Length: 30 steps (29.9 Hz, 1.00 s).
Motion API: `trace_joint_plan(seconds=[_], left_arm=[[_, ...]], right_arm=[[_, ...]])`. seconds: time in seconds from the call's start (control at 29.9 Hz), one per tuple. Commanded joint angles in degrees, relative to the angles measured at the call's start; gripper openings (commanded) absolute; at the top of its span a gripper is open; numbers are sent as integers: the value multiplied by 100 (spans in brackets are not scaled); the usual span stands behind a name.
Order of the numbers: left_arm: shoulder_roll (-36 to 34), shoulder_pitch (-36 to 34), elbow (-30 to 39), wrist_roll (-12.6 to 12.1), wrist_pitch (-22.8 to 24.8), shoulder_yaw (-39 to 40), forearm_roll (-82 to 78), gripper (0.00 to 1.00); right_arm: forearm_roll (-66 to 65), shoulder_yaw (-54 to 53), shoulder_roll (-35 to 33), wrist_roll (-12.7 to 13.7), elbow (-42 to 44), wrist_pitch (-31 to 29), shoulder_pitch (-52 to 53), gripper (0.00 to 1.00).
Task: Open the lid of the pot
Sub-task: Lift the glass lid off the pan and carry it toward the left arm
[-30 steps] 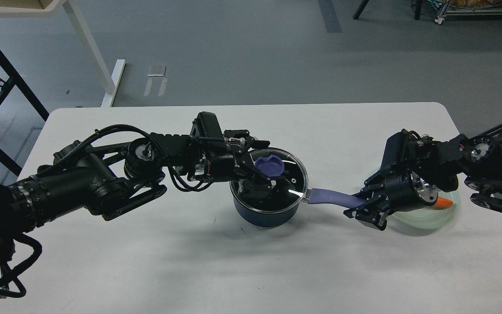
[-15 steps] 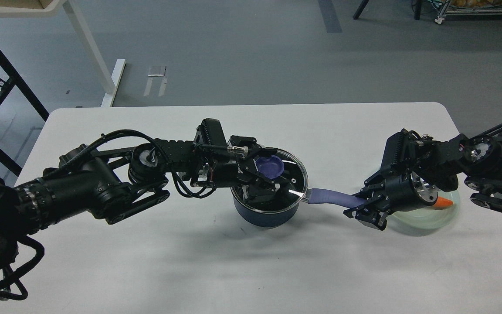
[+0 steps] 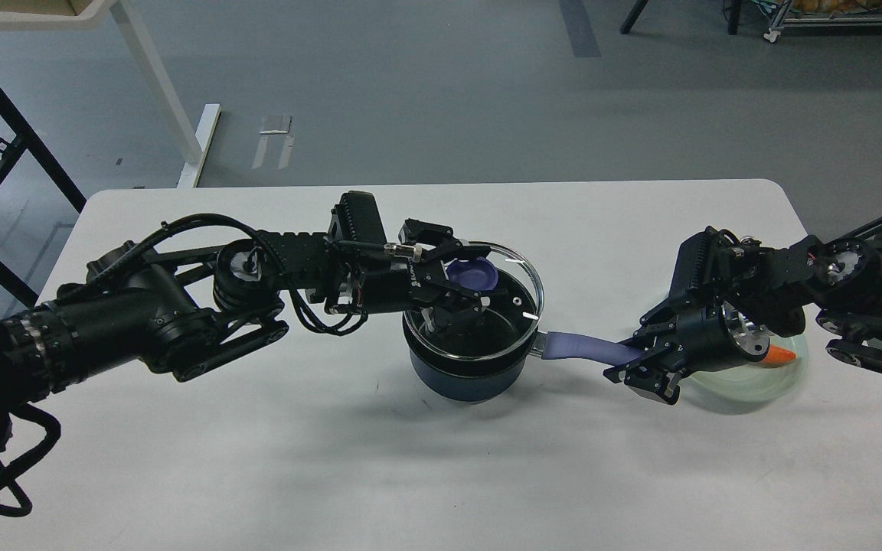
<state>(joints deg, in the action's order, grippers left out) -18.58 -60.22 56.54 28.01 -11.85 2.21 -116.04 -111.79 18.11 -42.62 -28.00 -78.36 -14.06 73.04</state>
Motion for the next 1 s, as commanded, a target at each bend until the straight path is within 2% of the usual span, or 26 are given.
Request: trace_joint_plan(seconds=[0.0,0.23,0.4,0.54,0.67,0.97], left_arm=[[-513,-87,190,-1,-168,-2,160,41],[-2042,45,805,-1,-643,-54,266,41],[-2852,571,928,-1,-1011,-318,284,42],[-3054,1098,867,-1,-1311,-494,293,42],[-3064,1529,771,-1,-1346,-511,293,43],[-2853,1627,51,-1,-1615,-819,293,44]], right_arm=[[8,0,0,0,-4,0,0,36],[8,0,0,0,4,9,-9,36],[17,-9,9,0,4,9,-9,36],[17,-9,9,0,4,9,-9,36],[17,-9,9,0,4,9,-9,36],[17,-9,0,0,4,9,-9,37]])
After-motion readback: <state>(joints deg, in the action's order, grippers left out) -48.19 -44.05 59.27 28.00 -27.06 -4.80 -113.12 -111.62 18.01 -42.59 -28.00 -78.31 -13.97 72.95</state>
